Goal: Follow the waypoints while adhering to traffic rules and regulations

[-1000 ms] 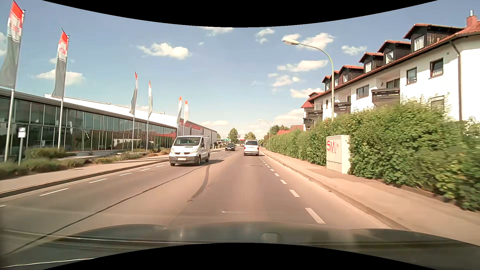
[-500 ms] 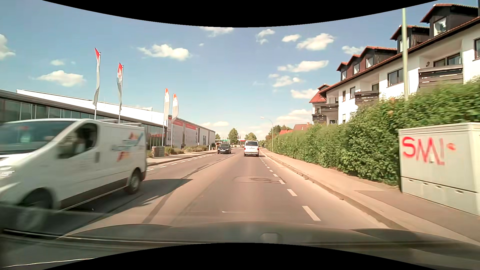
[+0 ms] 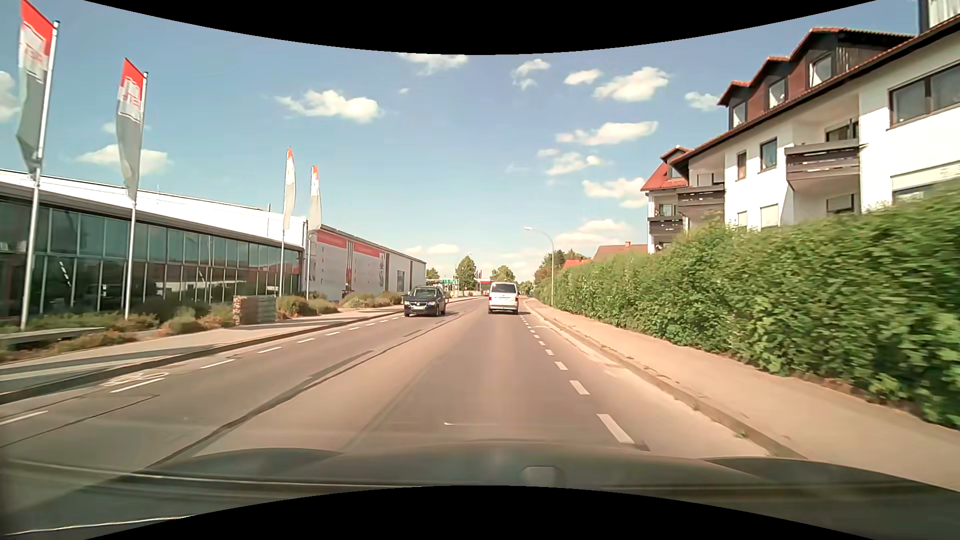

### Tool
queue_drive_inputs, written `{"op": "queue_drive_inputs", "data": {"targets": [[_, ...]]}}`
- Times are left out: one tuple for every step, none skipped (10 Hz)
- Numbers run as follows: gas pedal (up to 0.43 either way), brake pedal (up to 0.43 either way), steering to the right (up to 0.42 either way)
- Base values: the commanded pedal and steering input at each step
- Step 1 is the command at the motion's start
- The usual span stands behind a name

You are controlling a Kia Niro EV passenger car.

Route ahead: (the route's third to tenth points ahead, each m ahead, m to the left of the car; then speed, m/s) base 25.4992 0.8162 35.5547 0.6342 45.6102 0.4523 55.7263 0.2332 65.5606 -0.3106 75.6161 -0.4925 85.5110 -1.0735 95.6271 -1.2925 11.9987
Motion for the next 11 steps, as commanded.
{"op": "queue_drive_inputs", "data": {"targets": [[0.059, 0.006, -0.003], [0.059, 0.006, -0.003], [0.059, 0.006, -0.003], [0.059, 0.006, -0.003], [0.059, 0.006, -0.002], [0.059, 0.006, -0.002], [0.059, 0.006, -0.002], [0.059, 0.006, -0.001], [0.059, 0.006, -0.002], [0.059, 0.006, -0.002], [0.059, 0.006, -0.002]]}}
